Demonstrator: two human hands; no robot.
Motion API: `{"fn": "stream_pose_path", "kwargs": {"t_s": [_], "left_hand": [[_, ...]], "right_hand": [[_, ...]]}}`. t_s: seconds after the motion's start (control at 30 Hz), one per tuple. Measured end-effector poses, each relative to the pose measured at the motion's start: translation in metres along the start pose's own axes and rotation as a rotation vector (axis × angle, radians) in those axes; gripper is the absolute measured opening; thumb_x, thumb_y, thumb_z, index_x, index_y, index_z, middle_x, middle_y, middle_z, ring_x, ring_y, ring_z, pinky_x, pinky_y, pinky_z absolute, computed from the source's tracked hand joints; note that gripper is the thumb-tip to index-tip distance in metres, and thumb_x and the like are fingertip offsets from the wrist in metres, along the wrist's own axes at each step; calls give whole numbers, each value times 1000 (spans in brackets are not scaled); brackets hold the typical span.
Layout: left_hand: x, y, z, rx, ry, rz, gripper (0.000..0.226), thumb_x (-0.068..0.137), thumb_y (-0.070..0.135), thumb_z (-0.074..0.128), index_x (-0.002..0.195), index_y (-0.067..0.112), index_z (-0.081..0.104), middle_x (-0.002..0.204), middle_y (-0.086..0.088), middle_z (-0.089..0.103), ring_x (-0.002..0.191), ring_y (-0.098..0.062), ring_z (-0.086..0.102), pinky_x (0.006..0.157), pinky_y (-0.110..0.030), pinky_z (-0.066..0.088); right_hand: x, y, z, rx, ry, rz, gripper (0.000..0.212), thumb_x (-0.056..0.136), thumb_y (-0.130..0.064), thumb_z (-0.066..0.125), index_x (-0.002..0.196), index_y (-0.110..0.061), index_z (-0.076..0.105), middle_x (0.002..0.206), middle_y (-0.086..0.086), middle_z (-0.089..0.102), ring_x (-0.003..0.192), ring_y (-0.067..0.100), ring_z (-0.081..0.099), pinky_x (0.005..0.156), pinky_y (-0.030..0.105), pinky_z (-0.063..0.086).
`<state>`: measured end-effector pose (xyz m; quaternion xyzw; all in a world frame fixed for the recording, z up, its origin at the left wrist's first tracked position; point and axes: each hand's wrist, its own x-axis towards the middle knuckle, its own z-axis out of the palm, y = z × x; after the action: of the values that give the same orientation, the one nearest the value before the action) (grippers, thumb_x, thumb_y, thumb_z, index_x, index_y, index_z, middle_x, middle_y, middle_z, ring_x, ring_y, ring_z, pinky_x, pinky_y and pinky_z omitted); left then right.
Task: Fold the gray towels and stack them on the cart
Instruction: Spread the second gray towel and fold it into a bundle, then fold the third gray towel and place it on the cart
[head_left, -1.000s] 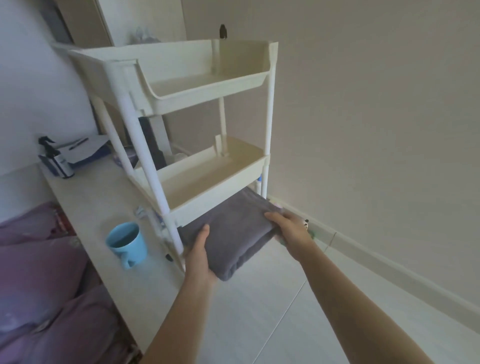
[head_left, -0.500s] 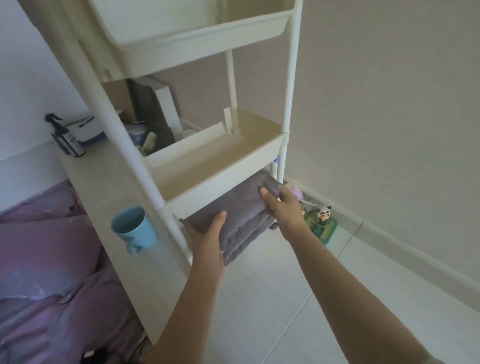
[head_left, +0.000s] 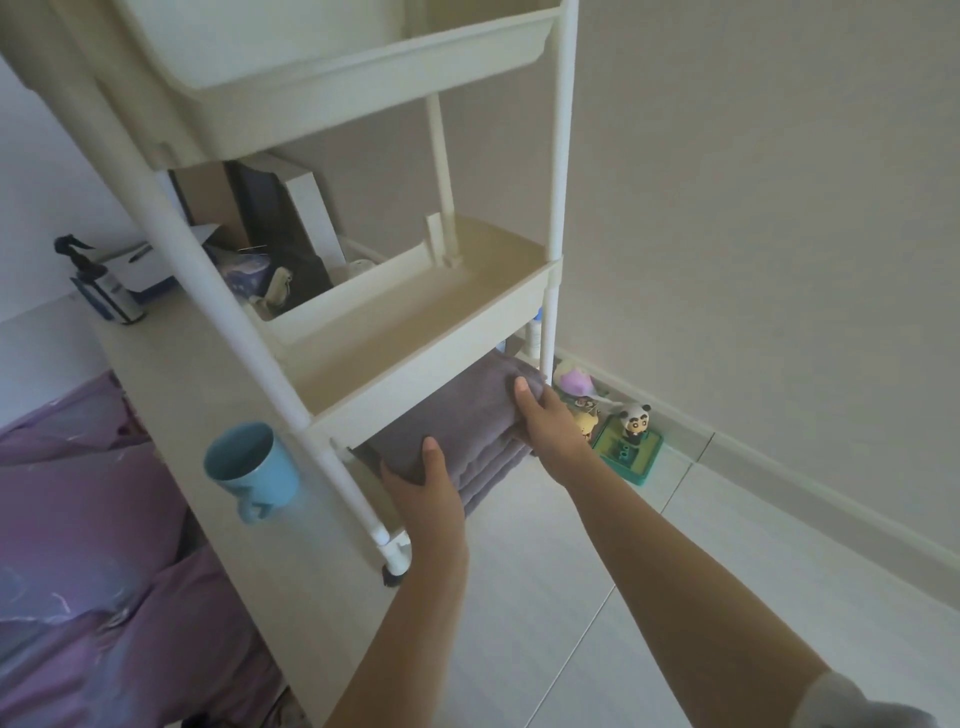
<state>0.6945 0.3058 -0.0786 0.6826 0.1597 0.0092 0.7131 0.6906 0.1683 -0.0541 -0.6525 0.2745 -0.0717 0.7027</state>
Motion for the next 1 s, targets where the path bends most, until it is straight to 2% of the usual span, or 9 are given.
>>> {"fn": "stream_pose_path", "kwargs": {"t_s": [0.1,0.2,0.3,0.4,0.47,0.6,0.67,0.83,1.0], "left_hand": [[-5,8,-3,0,-38,-50,68,91,34,55,148,17,23,147,-6,40,129,-23,46,109,-41,38],[-29,24,-10,131,-28,-103,71,92,29,52,150,11,15,153,-12,27,137,-29,33,111,-42,32],[-77,41,-12,253,-176,53,71,93,13,51,151,11,9,158,-7,4,144,-23,17,114,-38,26],[-121,45,-9,265,-428,304,54,91,4,50,143,10,34,151,-6,26,137,-14,30,107,-24,29],[-146,41,-2,280,-639,293,40,91,5,48,130,14,49,134,-1,49,124,-12,46,100,-21,34],[-207,23,19,402,-1017,158,20,93,15,48,105,26,59,103,6,65,100,-16,64,89,-32,48],[-244,13,30,441,-1165,143,20,93,12,47,96,27,59,94,4,66,87,-16,67,81,-30,49],[-367,-24,40,593,-1505,71,21,93,11,42,102,16,60,94,-2,66,73,-10,65,76,-26,48],[-488,-64,39,678,-1729,67,14,95,14,45,94,13,59,82,1,62,67,-11,62,71,-25,46]], "right_hand": [[-18,-1,-8,102,-101,-38,53,92,-45,51,136,-18,43,131,1,54,118,17,53,95,31,48],[-45,1,-18,-5,-49,-59,64,84,-52,56,140,-26,39,134,0,51,114,15,55,95,35,51],[-80,0,-34,-127,59,-131,50,91,-41,54,137,-25,42,118,-8,55,101,8,56,94,34,49],[-129,3,-60,-236,220,-216,39,91,-36,57,128,-26,51,109,-13,59,92,-1,57,77,7,45],[-164,7,-81,-299,356,-254,33,92,-26,56,124,-20,56,114,-10,59,92,1,57,66,-1,40],[-241,31,-137,-341,654,-253,23,92,-17,55,115,-18,60,109,-6,62,86,-4,57,64,-1,39],[-279,49,-166,-325,776,-203,22,92,-16,54,112,-20,60,102,-6,62,84,-6,56,64,0,39],[-396,101,-238,-271,1080,-74,18,91,-14,55,107,-19,61,99,-5,63,80,-2,56,63,3,40],[-511,145,-296,-275,1346,54,16,89,-12,57,103,-15,64,89,-4,64,72,0,55,62,2,38]]}}
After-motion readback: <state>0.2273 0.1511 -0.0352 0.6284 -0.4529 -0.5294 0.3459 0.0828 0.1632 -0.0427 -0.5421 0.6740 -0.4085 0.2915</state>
